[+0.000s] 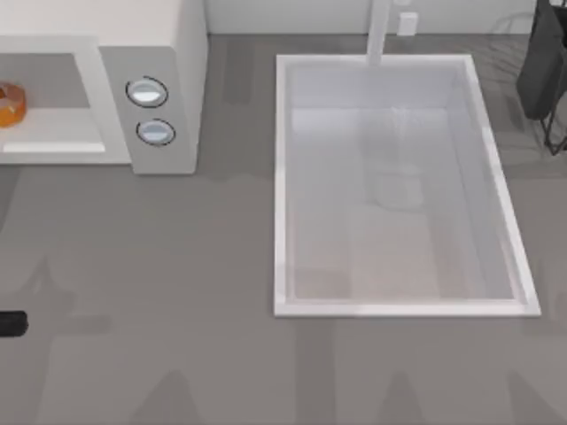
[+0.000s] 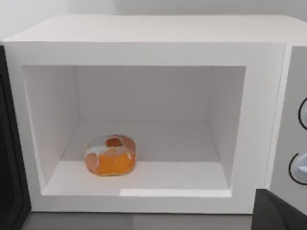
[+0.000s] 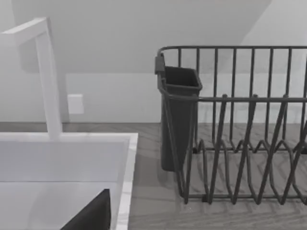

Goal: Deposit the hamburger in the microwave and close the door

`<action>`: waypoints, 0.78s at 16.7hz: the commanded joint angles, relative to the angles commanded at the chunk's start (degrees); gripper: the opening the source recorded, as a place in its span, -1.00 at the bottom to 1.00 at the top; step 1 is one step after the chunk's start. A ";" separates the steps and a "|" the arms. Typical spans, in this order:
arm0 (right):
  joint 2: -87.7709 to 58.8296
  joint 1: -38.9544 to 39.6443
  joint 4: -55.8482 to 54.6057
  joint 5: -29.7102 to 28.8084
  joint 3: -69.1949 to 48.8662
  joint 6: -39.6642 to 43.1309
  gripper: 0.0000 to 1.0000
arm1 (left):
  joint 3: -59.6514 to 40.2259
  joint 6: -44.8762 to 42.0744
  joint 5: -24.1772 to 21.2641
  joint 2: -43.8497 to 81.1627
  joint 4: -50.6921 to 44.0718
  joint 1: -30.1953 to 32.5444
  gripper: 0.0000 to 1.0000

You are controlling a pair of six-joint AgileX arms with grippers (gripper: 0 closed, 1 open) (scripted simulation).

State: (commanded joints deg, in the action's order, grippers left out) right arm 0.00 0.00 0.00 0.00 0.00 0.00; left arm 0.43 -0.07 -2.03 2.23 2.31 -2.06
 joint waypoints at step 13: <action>0.00 0.00 0.00 0.00 0.00 0.00 1.00 | 3.82 -0.24 -14.50 16.88 20.96 -14.42 -1.00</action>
State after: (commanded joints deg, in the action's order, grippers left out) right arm 0.00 0.00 0.00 0.00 0.00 0.00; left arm 4.25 -0.31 -16.52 19.10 23.27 -16.48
